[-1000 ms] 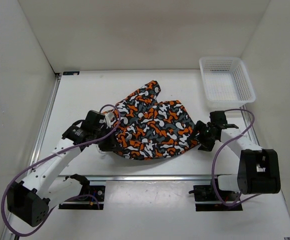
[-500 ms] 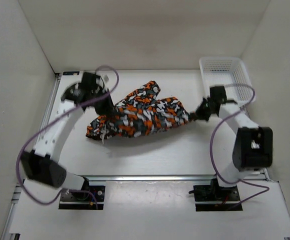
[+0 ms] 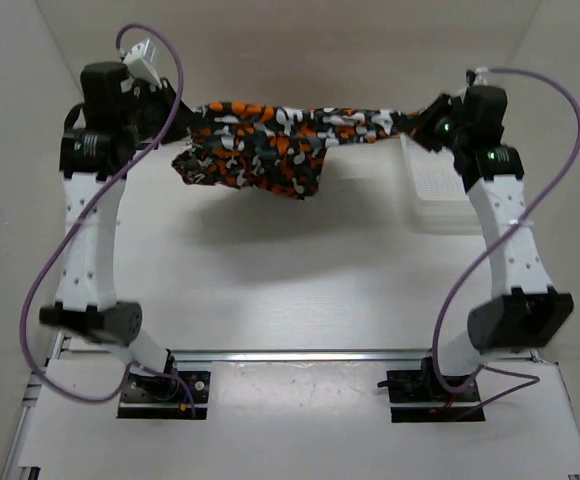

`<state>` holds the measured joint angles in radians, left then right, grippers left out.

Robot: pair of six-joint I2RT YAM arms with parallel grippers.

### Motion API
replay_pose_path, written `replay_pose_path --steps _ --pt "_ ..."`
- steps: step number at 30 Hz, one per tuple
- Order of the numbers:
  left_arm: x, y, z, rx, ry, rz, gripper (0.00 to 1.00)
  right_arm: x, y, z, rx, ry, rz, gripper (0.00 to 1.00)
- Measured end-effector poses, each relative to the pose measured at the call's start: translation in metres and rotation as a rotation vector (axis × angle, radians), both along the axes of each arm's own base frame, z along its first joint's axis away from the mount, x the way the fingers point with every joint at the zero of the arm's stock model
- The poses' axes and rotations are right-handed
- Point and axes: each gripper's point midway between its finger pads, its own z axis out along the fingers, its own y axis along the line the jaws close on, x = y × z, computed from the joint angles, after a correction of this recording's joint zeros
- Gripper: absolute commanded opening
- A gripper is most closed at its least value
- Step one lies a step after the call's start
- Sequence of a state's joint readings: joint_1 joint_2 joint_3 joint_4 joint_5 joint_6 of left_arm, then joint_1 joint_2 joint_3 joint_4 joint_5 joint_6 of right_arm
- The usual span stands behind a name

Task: Fold and stack the shorts
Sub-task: Flatten the shorts out

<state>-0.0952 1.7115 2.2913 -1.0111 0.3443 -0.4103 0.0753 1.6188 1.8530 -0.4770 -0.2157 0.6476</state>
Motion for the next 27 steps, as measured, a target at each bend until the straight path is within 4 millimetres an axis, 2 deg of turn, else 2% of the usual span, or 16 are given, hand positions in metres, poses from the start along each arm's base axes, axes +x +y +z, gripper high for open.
replay_pose_path --steps 2,4,6,7,10,11,12,14,16,19,21,23,24,25,27 --pt "-0.04 -0.005 0.004 0.002 -0.018 -0.037 0.11 -0.03 -0.004 -0.026 -0.009 0.039 -0.008 0.0" --pt "-0.08 -0.01 -0.015 0.001 0.0 -0.077 0.11 -0.064 -0.006 -0.067 -0.018 0.119 -0.007 0.0" --pt "-0.117 -0.012 -0.063 0.002 0.085 -0.11 0.11 -0.093 -0.007 -0.118 -0.03 0.217 -0.001 0.0" --pt "-0.132 -0.011 -0.093 0.004 0.133 -0.115 0.11 -0.109 -0.007 -0.151 -0.037 0.287 0.003 0.0" --pt "-0.168 -0.003 -0.206 0.023 0.398 -0.092 0.12 -0.153 -0.007 -0.245 -0.059 0.509 0.016 0.0" --pt "-0.178 -0.001 -0.241 0.033 0.506 -0.079 0.19 -0.17 -0.008 -0.275 -0.066 0.586 0.021 0.0" --pt "-0.185 0.001 -0.268 0.043 0.61 -0.071 0.43 -0.189 -0.009 -0.299 -0.071 0.662 0.022 0.0" --pt "-0.182 0.003 -0.295 0.07 0.728 -0.05 0.66 -0.215 -0.015 -0.329 -0.093 0.764 0.006 0.0" --pt "-0.17 0.006 -0.3 0.086 0.759 -0.015 0.86 -0.223 -0.022 -0.338 -0.108 0.791 -0.021 0.0" --pt "-0.154 0.011 -0.284 0.082 0.726 0.045 0.86 -0.218 -0.025 -0.328 -0.117 0.74 -0.036 0.0" --pt "-0.15 0.012 -0.271 0.067 0.692 0.076 0.83 -0.215 -0.027 -0.32 -0.126 0.702 -0.041 0.0" --pt "-0.158 0.012 -0.261 0.042 0.668 0.109 0.73 -0.212 -0.027 -0.314 -0.129 0.678 -0.043 0.0" --pt "-0.166 0.011 -0.257 0.025 0.659 0.118 0.6 -0.212 -0.028 -0.313 -0.131 0.671 -0.042 0.0" --pt "-0.175 0.008 -0.253 0.009 0.648 0.122 0.55 -0.211 -0.028 -0.312 -0.133 0.668 -0.043 0.0" --pt "-0.197 0.002 -0.251 -0.019 0.634 0.118 0.52 -0.211 -0.028 -0.312 -0.135 0.667 -0.043 0.0"
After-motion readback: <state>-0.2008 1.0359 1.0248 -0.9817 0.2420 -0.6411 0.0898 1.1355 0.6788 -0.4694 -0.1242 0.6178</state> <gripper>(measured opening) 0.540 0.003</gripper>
